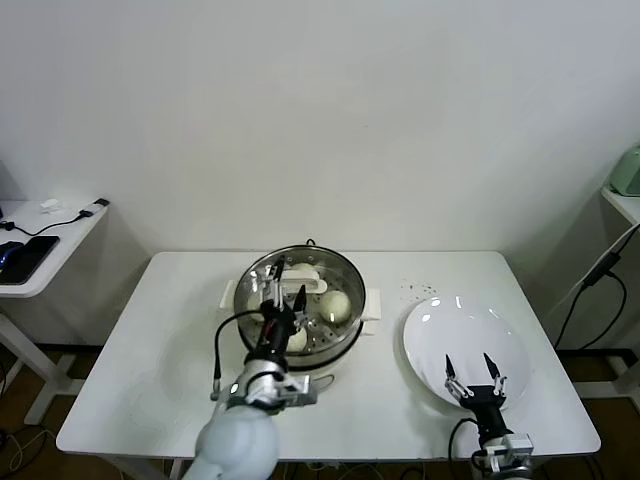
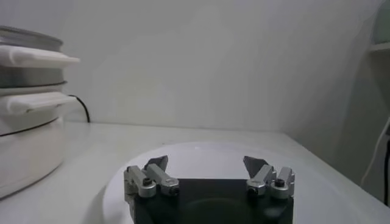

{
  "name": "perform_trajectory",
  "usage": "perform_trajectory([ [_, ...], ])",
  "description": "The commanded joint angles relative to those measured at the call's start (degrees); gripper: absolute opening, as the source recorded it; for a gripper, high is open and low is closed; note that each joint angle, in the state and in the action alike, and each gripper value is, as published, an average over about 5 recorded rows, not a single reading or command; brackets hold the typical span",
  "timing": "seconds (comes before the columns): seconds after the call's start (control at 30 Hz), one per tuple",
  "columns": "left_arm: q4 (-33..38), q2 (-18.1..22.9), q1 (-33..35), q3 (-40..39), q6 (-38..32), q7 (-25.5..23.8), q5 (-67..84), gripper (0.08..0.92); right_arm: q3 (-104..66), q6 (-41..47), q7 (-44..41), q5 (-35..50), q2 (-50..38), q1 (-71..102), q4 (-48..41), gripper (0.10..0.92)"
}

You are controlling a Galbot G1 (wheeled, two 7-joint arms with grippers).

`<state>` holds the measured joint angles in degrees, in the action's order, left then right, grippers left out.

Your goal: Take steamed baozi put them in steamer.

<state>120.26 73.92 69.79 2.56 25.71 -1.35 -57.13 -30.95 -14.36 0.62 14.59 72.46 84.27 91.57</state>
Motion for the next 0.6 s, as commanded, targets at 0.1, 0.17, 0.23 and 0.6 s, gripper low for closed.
perform_trajectory([
  [0.1, 6.8, 0.7, 12.1, 24.2, -16.7, 8.9, 66.6, 0.822, 0.5, -1.5, 0.6, -0.2, -0.1, -0.8, 0.9, 0.823],
  [0.17, 5.5, -0.1, 13.3, 29.4, -16.7, 9.0, 74.3, 0.822, 0.5, -2.2, 0.6, -0.1, -0.2, -0.9, 1.2, 0.823],
  [0.23, 3.0, -1.4, 14.6, 33.5, -18.1, 8.8, 79.1, 0.823, 0.7, -3.2, 0.4, -0.2, -0.2, -1.1, 1.3, 0.823],
  [0.6, -15.7, -4.4, 17.8, 37.1, -32.9, 7.2, 86.3, 0.823, 0.8, -6.4, 0.5, 0.3, 0.8, -1.4, 0.9, 0.823],
])
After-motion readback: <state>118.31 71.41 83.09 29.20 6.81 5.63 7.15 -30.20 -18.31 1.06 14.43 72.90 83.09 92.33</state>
